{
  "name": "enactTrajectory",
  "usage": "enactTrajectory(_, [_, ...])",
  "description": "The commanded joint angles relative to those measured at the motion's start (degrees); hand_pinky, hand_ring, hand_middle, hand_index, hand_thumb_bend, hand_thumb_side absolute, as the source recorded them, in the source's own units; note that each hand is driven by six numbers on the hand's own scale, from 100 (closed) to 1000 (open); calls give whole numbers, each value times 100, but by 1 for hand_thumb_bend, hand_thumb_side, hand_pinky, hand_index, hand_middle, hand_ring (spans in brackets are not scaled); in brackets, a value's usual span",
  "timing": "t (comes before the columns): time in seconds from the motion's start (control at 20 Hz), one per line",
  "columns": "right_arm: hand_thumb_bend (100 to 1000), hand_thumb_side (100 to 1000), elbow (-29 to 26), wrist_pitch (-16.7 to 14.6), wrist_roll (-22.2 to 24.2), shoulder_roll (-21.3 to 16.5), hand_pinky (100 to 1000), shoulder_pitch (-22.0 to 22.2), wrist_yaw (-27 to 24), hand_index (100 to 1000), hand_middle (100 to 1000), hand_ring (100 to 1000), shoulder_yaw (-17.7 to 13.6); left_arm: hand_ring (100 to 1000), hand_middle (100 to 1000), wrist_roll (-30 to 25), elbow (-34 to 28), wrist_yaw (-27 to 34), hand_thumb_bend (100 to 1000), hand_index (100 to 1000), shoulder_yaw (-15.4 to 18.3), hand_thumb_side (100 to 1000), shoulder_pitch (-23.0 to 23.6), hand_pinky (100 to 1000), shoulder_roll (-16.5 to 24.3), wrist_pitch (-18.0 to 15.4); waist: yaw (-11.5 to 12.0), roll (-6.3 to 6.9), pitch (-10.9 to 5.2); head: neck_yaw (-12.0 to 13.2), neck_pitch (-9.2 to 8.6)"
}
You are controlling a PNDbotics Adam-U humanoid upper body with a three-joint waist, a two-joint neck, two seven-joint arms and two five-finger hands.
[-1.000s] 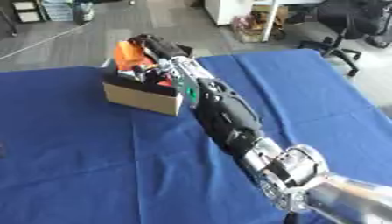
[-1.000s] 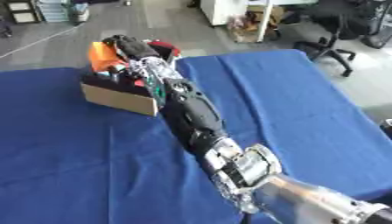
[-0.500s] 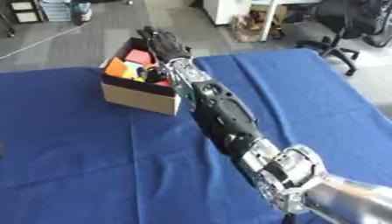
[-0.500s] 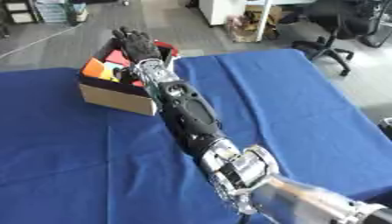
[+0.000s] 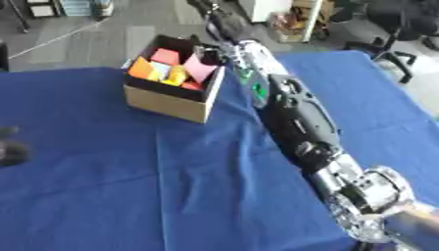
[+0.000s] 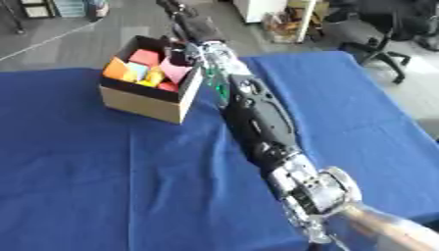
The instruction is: Pick up objects on the table and place them in the box.
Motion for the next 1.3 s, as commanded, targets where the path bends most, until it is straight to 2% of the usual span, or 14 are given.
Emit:
enactTrajectory(0.05, [100, 100, -1076, 23, -28, -484, 880, 399, -1176, 1000, 885, 846, 80, 683, 631, 65, -92, -16, 100, 865, 76, 785, -9, 795, 89, 1, -50, -86, -103, 247, 78])
enactTrajectory(0.2, [100, 100, -2008, 62, -72, -524, 865, 1323, -2255, 1000, 871, 831, -42, 685, 633, 115, -112, -28, 100, 866, 101, 784, 7, 795, 105, -33, -147, -136, -74, 459, 177])
enactTrajectory(0.35, [100, 104, -2702, -28, -60, -376, 856, 2150, -3039, 1000, 863, 823, -210, 689, 640, 152, -125, -18, 100, 869, 110, 783, 46, 796, 83, -91, -248, -145, -65, 656, 234])
enactTrajectory(0.55, [100, 182, -3221, -174, -154, -4, 838, 3048, -3384, 1000, 851, 810, -440, 697, 648, 219, -130, 18, 100, 870, 142, 791, 141, 797, 49, -183, -357, -157, -55, 852, 241])
enactTrajectory(0.7, [100, 238, -3384, -294, -229, 222, 826, 3568, -3501, 1000, 843, 801, -461, 705, 658, 265, -114, 27, 100, 874, 153, 793, 234, 800, 12, -231, -427, -148, -36, 1023, 241])
enactTrajectory(0.75, [100, 261, -3421, -342, -250, 266, 818, 3697, -3564, 994, 834, 792, -461, 709, 662, 269, -116, 24, 100, 874, 155, 793, 255, 800, -4, -254, -435, -146, -34, 1069, 241])
enactTrajectory(0.95, [100, 244, -3425, -529, -393, 250, 806, 4023, -3658, 982, 819, 778, -470, 718, 673, 271, -107, 20, 100, 875, 142, 794, 317, 802, -71, -347, -463, -121, -23, 1221, 241])
enactTrajectory(1.05, [100, 285, -3380, -573, -504, 243, 796, 4122, -3695, 976, 803, 764, -475, 722, 678, 268, -100, 15, 100, 878, 131, 777, 326, 803, -80, -380, -471, -118, -21, 1232, 241])
enactTrajectory(1.3, [100, 285, -3349, -635, -687, 240, 789, 4227, -3804, 968, 787, 751, -482, 708, 659, 293, -73, 38, 100, 864, 109, 800, 367, 800, -110, -398, -497, -128, -15, 1233, 241])
